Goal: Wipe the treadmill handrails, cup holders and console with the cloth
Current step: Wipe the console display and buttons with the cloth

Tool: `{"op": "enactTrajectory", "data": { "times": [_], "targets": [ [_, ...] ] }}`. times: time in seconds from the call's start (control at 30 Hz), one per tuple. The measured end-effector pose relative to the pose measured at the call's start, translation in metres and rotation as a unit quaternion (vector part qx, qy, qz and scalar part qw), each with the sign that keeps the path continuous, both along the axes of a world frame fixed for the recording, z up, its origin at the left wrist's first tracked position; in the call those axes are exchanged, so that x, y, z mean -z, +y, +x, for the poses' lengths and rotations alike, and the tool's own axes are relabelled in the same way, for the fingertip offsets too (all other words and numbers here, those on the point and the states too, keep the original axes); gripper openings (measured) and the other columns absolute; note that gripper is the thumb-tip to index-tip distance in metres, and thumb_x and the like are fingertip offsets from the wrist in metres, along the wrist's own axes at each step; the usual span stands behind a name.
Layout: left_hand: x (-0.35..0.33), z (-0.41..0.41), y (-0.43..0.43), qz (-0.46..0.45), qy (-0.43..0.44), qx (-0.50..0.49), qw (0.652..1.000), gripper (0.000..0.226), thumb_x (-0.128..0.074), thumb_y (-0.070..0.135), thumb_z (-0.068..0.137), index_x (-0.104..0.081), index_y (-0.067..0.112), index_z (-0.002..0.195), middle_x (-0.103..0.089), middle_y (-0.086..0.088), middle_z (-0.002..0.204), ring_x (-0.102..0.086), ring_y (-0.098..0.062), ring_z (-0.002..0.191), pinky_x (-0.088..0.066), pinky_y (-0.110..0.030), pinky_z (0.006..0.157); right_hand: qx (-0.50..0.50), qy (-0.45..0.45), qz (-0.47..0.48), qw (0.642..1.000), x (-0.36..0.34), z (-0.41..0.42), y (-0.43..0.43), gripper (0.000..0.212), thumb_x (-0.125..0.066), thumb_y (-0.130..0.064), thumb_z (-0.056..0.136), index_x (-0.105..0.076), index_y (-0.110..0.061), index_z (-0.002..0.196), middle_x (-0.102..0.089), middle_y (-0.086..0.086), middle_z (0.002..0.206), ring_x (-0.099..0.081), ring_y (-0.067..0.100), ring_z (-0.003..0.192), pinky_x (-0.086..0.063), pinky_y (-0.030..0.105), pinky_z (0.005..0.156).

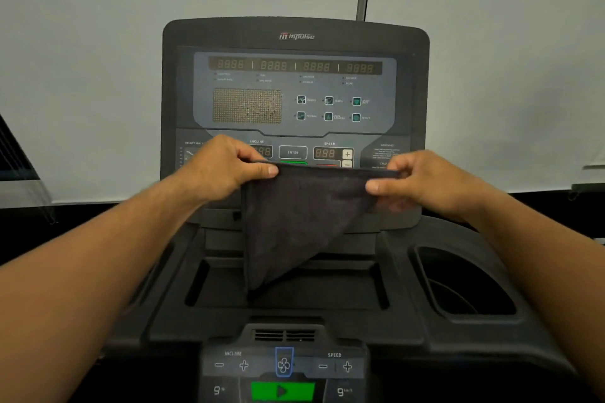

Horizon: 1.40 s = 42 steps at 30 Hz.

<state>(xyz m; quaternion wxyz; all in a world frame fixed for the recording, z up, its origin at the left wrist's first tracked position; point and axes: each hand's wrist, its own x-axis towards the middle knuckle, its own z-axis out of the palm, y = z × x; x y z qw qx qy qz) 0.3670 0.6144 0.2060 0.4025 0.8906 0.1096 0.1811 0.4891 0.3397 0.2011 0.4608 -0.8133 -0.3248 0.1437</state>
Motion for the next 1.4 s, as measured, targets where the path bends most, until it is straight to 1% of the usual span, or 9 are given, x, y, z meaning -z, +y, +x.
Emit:
{"op": "enactTrajectory", "data": {
  "times": [0.17, 0.33, 0.47, 0.57, 0.83, 1.03, 1.13, 1.33, 1.4],
  "targets": [
    [-0.019, 0.009, -0.005, -0.010, -0.085, -0.018, 0.996, 0.011, -0.079, 0.015, 0.078, -0.068, 0.012, 0.079, -0.064, 0.000, 0.072, -0.056, 0.005, 0.057, -0.045, -0.008, 0.055, 0.080, -0.015, 0.209, 0.974, -0.020, 0.007, 0.000, 0.017, -0.081, -0.022, 0.068, -0.067, -0.013, 0.072, -0.067, 0.004, 0.071, -0.067, 0.019, 0.075, -0.059, 0.041, 0.081],
    [-0.032, 0.016, -0.016, -0.012, -0.113, 0.015, 0.993, 0.018, -0.075, 0.014, 0.082, -0.069, 0.019, 0.098, -0.067, -0.021, 0.092, -0.066, -0.019, 0.081, -0.059, -0.035, 0.082, 0.124, -0.124, 0.292, 0.940, -0.035, 0.010, -0.001, 0.025, -0.076, 0.004, 0.075, -0.063, -0.018, 0.075, -0.065, 0.001, 0.072, -0.065, 0.019, 0.073, -0.059, 0.036, 0.075],
    [-0.042, 0.024, -0.023, 0.075, -0.063, 0.019, 0.995, 0.017, -0.072, 0.020, 0.086, -0.071, 0.021, 0.103, -0.070, -0.017, 0.096, -0.066, -0.028, 0.089, -0.058, -0.039, 0.080, 0.156, -0.340, 0.122, 0.919, -0.038, 0.018, -0.006, 0.017, -0.078, -0.019, 0.078, -0.062, -0.022, 0.074, -0.057, -0.005, 0.063, -0.051, 0.007, 0.056, -0.041, 0.011, 0.057],
    [-0.040, 0.026, -0.031, 0.106, -0.045, 0.019, 0.993, 0.011, -0.070, 0.024, 0.088, -0.075, 0.018, 0.095, -0.073, -0.002, 0.091, -0.067, -0.015, 0.086, -0.054, -0.028, 0.076, 0.146, -0.400, -0.027, 0.904, -0.032, 0.019, -0.015, 0.023, -0.072, -0.039, 0.083, -0.063, -0.020, 0.073, -0.058, -0.006, 0.064, -0.052, 0.008, 0.061, -0.035, 0.015, 0.055],
    [-0.033, 0.028, -0.033, 0.077, -0.085, 0.044, 0.992, 0.012, -0.066, 0.026, 0.091, -0.076, 0.024, 0.085, -0.069, 0.010, 0.089, -0.064, -0.001, 0.084, -0.045, -0.017, 0.077, 0.185, -0.305, 0.058, 0.932, -0.033, 0.028, -0.028, 0.016, -0.075, -0.039, 0.079, -0.068, -0.025, 0.077, -0.066, -0.008, 0.080, -0.061, 0.010, 0.076, -0.052, 0.029, 0.073],
    [-0.035, 0.029, -0.040, 0.092, -0.116, 0.040, 0.988, 0.011, -0.068, 0.023, 0.090, -0.077, 0.017, 0.086, -0.069, 0.005, 0.093, -0.065, -0.008, 0.087, -0.052, -0.022, 0.080, 0.170, -0.349, 0.013, 0.921, -0.035, 0.033, -0.033, 0.020, -0.077, -0.040, 0.075, -0.067, -0.023, 0.074, -0.061, -0.007, 0.082, -0.059, 0.015, 0.080, -0.052, 0.031, 0.073],
    [-0.027, 0.031, -0.045, 0.120, -0.131, 0.022, 0.984, 0.005, -0.071, 0.021, 0.087, -0.075, 0.021, 0.090, -0.068, 0.008, 0.092, -0.064, -0.007, 0.087, -0.051, -0.021, 0.080, 0.179, -0.331, 0.030, 0.926, -0.033, 0.035, -0.035, 0.012, -0.079, -0.025, 0.077, -0.068, -0.022, 0.081, -0.063, -0.004, 0.089, -0.061, 0.013, 0.081, -0.050, 0.019, 0.071],
    [-0.023, 0.040, -0.054, 0.132, -0.110, -0.014, 0.985, 0.031, -0.067, 0.023, 0.091, -0.063, 0.024, 0.122, -0.062, 0.006, 0.085, -0.059, -0.011, 0.081, -0.049, -0.026, 0.078, 0.188, -0.227, 0.114, 0.949, -0.030, 0.042, -0.035, 0.036, -0.072, -0.009, 0.084, -0.058, -0.024, 0.114, -0.064, 0.000, 0.090, -0.067, 0.021, 0.081, -0.057, 0.033, 0.082],
    [-0.026, 0.044, -0.057, 0.167, -0.073, -0.015, 0.983, 0.019, -0.058, 0.027, 0.096, -0.069, 0.018, 0.108, -0.064, 0.006, 0.082, -0.058, -0.012, 0.077, -0.044, -0.026, 0.072, 0.189, -0.229, 0.102, 0.949, -0.032, 0.043, -0.036, 0.038, -0.069, -0.013, 0.088, -0.059, -0.021, 0.123, -0.066, -0.002, 0.094, -0.066, 0.018, 0.086, -0.054, 0.032, 0.086]
  ]
}}
